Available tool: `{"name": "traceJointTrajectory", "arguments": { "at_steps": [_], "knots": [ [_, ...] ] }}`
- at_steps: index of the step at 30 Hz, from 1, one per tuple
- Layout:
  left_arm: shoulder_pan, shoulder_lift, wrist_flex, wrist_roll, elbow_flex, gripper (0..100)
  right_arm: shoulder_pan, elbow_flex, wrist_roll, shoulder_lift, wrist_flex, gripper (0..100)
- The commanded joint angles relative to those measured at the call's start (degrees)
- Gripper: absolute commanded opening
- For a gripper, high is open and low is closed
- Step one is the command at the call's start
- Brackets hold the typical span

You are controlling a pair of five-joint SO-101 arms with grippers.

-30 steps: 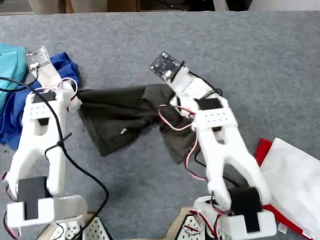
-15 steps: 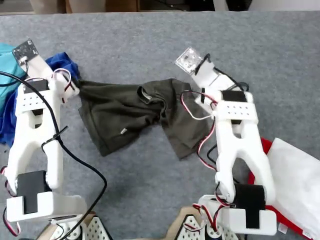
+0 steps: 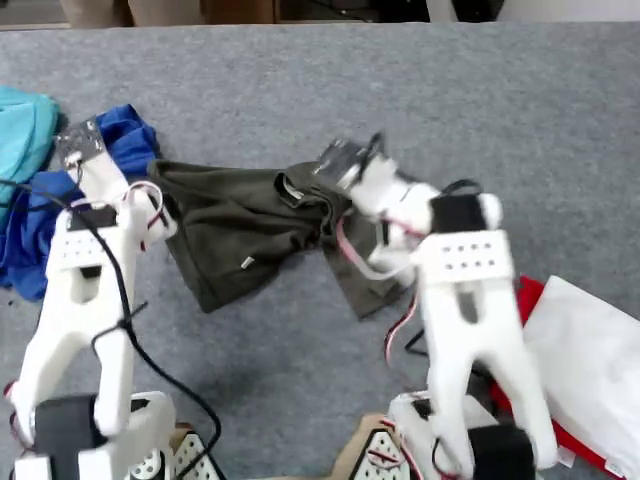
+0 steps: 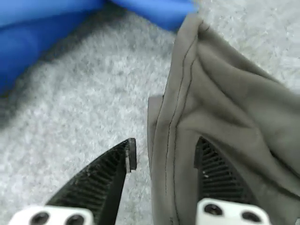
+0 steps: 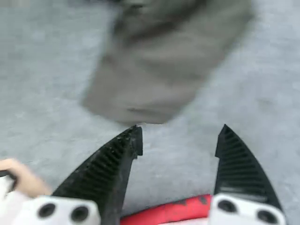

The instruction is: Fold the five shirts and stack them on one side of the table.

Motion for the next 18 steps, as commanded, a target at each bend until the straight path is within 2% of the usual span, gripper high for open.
{"name": "traceJointTrajectory", "arguments": {
  "at_steps": [1, 5, 8, 11, 18],
  "knots": [
    [-3.1, -2.7, -10.0, -0.7, 5.3, 21, -8.0, 5.1, -4.0, -3.4, 1.4, 25.6],
    [-7.2, -0.2, -16.1, 0.2, 6.2, 21, -17.9, 14.1, -9.6, -3.6, -4.6, 25.6],
    [-9.3, 2.5, -17.6, 2.3, 5.1, 21, -20.8, 19.9, -11.5, -3.5, -10.5, 25.6],
    [-10.3, 5.5, -17.4, 2.3, 2.6, 21, -20.4, 23.9, -11.6, -3.5, -13.8, 25.6],
    [-9.8, 10.3, -17.3, 2.3, -0.7, 21, -13.7, 26.9, -11.1, -3.5, -17.6, 25.6]
  ]
}}
